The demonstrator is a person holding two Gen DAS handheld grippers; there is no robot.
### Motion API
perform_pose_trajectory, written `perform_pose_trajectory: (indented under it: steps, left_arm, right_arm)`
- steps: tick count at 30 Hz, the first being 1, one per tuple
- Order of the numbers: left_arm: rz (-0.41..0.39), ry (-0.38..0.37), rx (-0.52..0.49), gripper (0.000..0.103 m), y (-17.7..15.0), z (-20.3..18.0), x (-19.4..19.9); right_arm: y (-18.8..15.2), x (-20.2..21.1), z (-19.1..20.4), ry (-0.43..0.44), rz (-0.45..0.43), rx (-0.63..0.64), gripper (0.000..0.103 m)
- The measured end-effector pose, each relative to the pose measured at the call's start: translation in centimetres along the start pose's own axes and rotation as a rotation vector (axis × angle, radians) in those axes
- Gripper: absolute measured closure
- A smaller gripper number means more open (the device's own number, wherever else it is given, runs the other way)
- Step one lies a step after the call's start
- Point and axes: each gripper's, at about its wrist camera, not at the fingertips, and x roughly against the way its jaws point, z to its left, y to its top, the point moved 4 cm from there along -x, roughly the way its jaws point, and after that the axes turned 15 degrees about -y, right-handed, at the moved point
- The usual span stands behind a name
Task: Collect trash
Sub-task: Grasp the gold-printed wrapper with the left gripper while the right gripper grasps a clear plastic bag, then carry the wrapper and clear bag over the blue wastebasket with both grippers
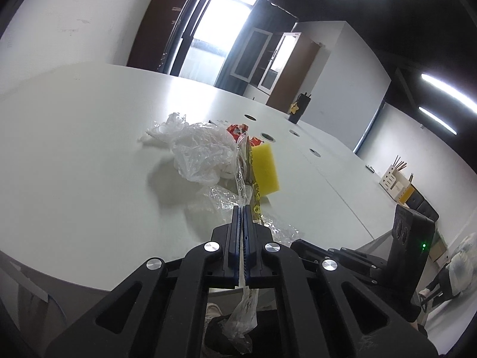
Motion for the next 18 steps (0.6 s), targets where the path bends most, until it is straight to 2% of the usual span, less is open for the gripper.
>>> perform_pose_trajectory:
  steps: [8,11,18]
  left_arm:
    - [-0.035,-0.009,-0.034,0.102,-0.3,-2.2,2.4]
    - [-0.043,-0.019,-0.028,0.102,-0.8,-2.6,3.0]
    - [-0.038,-0.033,-0.051,0.102,-2.3,-4.5,4.2]
  right_arm:
    - [-1.3,5.0,0.3,-0.015,-0.061,0.032,0.102]
    - [-2.3,6.6,0.0,0.007,-0.067,0.015,0.102]
    - [-4.5,9.5,-0.4,-0.011,-0.064,0.038,0.102]
